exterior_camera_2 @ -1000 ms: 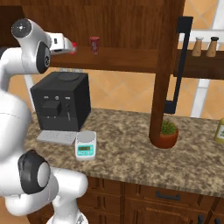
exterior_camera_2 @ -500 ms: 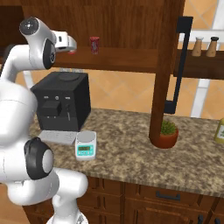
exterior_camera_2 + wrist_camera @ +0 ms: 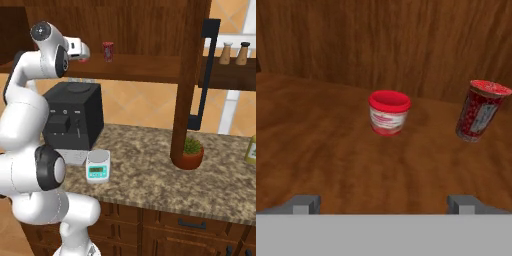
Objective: Pick the jam and place it on the digital scale for weighing, and close the cabinet.
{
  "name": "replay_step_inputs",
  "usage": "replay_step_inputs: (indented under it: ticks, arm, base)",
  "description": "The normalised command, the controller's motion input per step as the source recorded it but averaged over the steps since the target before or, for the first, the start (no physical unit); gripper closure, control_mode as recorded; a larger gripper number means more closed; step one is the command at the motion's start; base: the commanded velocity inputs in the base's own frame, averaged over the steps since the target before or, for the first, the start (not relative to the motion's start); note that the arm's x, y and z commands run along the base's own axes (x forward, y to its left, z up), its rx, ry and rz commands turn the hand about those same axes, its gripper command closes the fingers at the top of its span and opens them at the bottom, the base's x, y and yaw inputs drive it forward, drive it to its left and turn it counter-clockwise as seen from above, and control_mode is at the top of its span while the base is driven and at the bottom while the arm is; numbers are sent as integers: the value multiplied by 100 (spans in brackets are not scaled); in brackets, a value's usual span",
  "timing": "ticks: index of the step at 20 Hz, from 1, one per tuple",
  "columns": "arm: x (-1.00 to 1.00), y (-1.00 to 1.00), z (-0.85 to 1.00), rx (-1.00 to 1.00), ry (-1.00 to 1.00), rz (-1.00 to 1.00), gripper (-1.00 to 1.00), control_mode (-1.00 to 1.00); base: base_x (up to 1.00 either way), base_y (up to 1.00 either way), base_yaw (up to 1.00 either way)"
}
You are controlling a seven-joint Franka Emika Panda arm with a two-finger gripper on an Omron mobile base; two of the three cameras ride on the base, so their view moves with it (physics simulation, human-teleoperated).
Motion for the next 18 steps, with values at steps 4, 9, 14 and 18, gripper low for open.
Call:
replay_step_inputs:
  ticks: [4,9,14,18]
  arm:
    - [32,25,-1,-1,2,0,-100,-100]
    - [40,7,0,0,2,0,-100,-100]
    - [35,1,0,0,1,0,-100,-100]
    - [31,-1,-3,1,2,0,-100,-100]
  base:
    - [0,0,0]
    - [0,0,0]
    - [0,0,0]
    - [0,0,0]
